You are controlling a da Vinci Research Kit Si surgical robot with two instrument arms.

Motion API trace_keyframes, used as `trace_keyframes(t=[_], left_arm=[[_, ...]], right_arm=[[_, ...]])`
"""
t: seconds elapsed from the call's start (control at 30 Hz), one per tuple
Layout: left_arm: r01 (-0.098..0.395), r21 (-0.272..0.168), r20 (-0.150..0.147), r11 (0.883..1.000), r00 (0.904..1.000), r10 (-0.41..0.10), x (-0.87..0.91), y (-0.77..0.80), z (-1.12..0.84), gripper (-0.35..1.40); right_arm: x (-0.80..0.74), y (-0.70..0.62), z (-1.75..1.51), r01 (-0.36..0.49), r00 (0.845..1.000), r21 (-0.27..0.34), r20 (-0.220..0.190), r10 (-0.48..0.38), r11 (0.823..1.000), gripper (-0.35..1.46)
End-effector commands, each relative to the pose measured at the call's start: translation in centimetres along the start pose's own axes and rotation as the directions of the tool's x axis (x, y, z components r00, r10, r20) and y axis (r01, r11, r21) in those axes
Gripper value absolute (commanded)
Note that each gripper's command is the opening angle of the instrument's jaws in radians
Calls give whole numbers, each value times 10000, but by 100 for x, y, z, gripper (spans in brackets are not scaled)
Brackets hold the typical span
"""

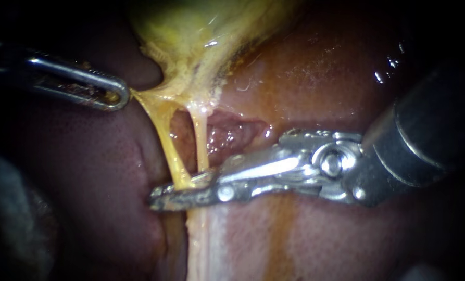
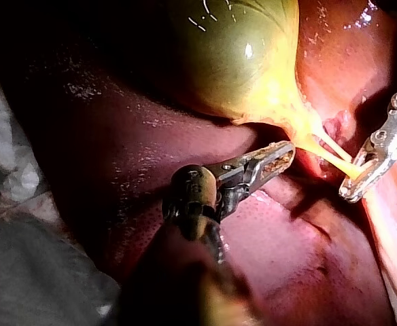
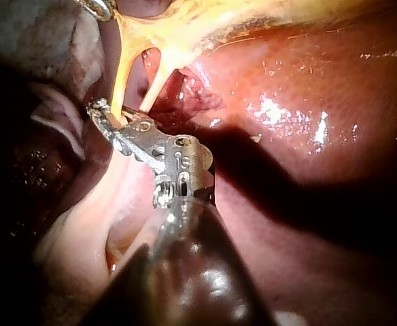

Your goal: Going back first clip left tube

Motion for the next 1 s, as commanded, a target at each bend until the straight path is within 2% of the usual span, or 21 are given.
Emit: trace_keyframes(t=[0.03,0.13,0.3,0.43,0.5,0.57,0.7,0.77,0.87,1.0], left_arm=[[1,3,-1,10000,10000,-1,0,0,0,-35],[0,3,-1,10000,10000,0,0,0,0,-35],[0,3,-1,10000,10000,0,0,0,0,-35],[0,3,-1,10000,10000,0,0,0,0,-35],[0,4,-1,10000,10000,0,0,0,0,-35],[0,4,-1,10000,10000,0,0,0,0,-35],[0,4,-1,10000,10000,0,0,0,0,-35],[-1,5,-2,10000,10000,1,0,0,0,-35],[-1,7,-3,10000,10000,1,0,0,0,-35],[-4,4,-1,10000,10000,4,-1,0,0,-35]], right_arm=[[0,1,0,-2,10000,28,63,1,10000,-35],[0,2,1,248,9997,247,85,-250,9994,-30],[4,4,7,1085,9941,399,-106,-1082,9933,20],[3,7,14,1631,9866,519,-144,-1625,9852,37],[2,10,17,1955,9804,261,-306,-1947,9804,41],[4,14,18,2323,9707,-231,-581,-2332,9724,43],[9,25,12,2895,9523,-711,-790,-2948,9545,45],[13,32,8,3306,9358,-1055,-921,-3402,9379,48],[16,37,0,3777,9157,-1395,-906,-3916,9154,49],[8,33,-14,4340,8884,-1619,-865,-4508,8862,49]])
